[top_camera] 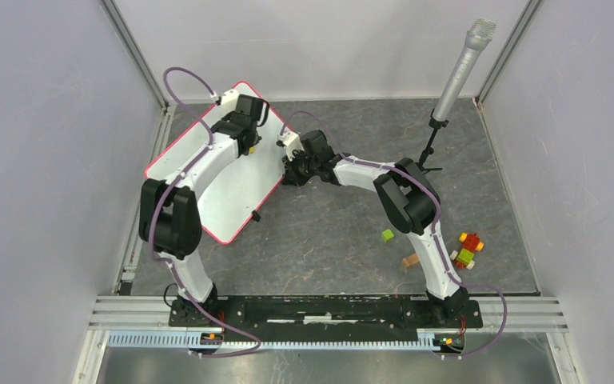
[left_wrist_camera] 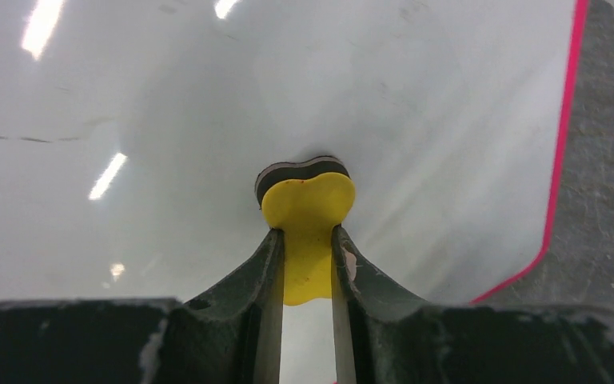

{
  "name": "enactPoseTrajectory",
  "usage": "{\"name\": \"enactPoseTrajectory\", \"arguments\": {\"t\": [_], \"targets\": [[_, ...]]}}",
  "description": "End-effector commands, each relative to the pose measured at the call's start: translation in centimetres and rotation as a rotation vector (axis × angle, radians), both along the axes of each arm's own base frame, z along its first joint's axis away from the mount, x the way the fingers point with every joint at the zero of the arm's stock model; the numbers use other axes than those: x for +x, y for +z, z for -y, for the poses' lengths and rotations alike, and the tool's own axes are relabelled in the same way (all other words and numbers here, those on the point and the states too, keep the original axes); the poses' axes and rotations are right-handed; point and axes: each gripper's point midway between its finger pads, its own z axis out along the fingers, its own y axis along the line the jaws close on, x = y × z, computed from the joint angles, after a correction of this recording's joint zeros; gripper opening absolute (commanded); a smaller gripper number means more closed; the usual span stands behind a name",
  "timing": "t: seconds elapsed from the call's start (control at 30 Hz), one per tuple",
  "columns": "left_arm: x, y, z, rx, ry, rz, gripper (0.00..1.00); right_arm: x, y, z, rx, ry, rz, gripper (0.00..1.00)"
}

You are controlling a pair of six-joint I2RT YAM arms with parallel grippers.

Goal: Erase the whiteboard

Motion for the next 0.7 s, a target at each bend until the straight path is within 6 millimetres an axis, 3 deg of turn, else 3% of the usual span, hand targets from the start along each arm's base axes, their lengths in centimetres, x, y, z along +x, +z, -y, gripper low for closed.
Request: {"name": "enactPoseTrajectory", "arguments": {"t": [0.0, 0.17, 0.27, 0.4, 0.67], "targets": [[-0.8, -5.7, 4.0, -0.022, -0.138, -0.153, 0.16, 0.5, -1.9, 2.6, -0.055, -0.06, -0.066, 0.0], [-2.7, -9.0, 7.1, -0.094, -0.208, -0.203, 0.12, 0.5, -2.0, 2.6, -0.055, -0.06, -0.068, 0.0], [-3.8, -9.7, 6.9, -0.108, -0.189, -0.214, 0.12, 0.5, -2.0, 2.6, -0.056, -0.059, -0.068, 0.0], [-4.1, -7.4, 4.7, -0.065, -0.134, -0.167, 0.12, 0.5, -2.0, 2.6, -0.055, -0.061, -0.071, 0.0], [-6.0, -0.5, 0.3, -0.006, -0.009, -0.017, 0.13, 0.6, -1.8, 2.7, -0.053, -0.063, -0.067, 0.0]]}}
